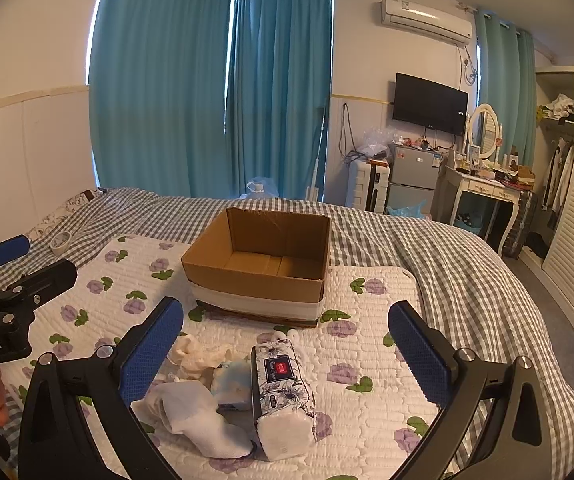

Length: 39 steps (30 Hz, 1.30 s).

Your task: Organize soft objects

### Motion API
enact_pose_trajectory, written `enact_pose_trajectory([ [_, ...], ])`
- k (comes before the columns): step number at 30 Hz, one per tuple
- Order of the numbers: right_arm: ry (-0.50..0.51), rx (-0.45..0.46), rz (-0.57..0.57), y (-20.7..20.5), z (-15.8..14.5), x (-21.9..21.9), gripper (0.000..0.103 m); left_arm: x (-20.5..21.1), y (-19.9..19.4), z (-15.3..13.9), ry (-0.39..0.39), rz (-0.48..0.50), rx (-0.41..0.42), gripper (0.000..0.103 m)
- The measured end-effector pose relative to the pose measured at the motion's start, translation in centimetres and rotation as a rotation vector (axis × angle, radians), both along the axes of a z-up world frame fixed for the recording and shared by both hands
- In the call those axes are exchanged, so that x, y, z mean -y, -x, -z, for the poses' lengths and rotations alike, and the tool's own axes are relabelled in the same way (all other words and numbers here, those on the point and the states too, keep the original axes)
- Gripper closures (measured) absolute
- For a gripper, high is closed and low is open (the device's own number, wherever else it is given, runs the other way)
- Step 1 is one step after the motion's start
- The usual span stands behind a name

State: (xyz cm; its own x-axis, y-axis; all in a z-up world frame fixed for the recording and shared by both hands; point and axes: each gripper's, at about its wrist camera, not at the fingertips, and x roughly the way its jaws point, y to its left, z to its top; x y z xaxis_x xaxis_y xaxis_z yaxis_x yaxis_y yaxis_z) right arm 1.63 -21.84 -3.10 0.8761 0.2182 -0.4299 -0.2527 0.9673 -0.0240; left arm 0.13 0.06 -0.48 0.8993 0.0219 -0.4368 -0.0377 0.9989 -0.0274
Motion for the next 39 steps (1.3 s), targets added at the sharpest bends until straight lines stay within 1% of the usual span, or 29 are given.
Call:
enact_pose_trajectory([
  [39,0.027,-0.016,-0.015,0.04,0.43,-0.57,0.0,-0.35,0.07,0.42,0.001,0.001,-0.007,0.0],
])
